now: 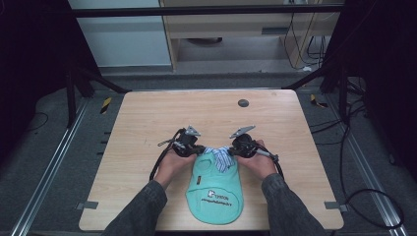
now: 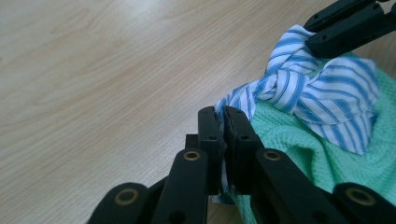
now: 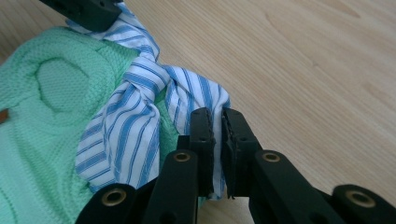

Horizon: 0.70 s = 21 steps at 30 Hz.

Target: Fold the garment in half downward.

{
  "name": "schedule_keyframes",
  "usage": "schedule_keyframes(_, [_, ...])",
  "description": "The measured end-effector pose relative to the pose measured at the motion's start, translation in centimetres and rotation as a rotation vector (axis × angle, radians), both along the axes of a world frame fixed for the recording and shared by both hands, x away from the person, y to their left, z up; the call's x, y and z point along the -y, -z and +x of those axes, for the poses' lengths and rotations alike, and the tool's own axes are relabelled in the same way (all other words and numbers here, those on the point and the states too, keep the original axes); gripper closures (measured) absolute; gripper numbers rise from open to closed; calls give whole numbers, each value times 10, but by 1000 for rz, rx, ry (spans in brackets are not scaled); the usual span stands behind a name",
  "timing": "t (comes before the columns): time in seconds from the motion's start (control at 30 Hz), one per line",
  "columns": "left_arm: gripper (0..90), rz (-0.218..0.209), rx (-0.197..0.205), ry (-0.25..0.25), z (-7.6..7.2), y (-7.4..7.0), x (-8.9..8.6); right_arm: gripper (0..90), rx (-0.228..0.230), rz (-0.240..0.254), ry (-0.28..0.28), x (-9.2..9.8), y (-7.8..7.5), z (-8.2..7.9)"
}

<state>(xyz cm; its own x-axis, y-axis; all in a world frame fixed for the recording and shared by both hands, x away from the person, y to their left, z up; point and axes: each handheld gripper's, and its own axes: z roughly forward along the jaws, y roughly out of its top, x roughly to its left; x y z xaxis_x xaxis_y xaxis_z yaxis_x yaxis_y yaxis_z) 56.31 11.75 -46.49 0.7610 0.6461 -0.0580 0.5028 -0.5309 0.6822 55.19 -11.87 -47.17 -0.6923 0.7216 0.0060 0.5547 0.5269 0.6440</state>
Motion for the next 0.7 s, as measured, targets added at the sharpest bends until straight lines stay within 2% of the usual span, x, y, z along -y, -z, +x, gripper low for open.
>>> schedule_keyframes(0.27, [862, 5, 41, 21, -4, -20, -1, 834, 49, -14, -31, -2, -20, -6])
schedule_keyframes(0.47, [863, 15, 49, 27, -4, -27, -1, 836, 65, -15, -47, -1, -29, -6])
schedule_keyframes(0.7, [865, 14, 37, 28, -3, -31, -3, 836, 76, -26, -62, -1, -37, -7])
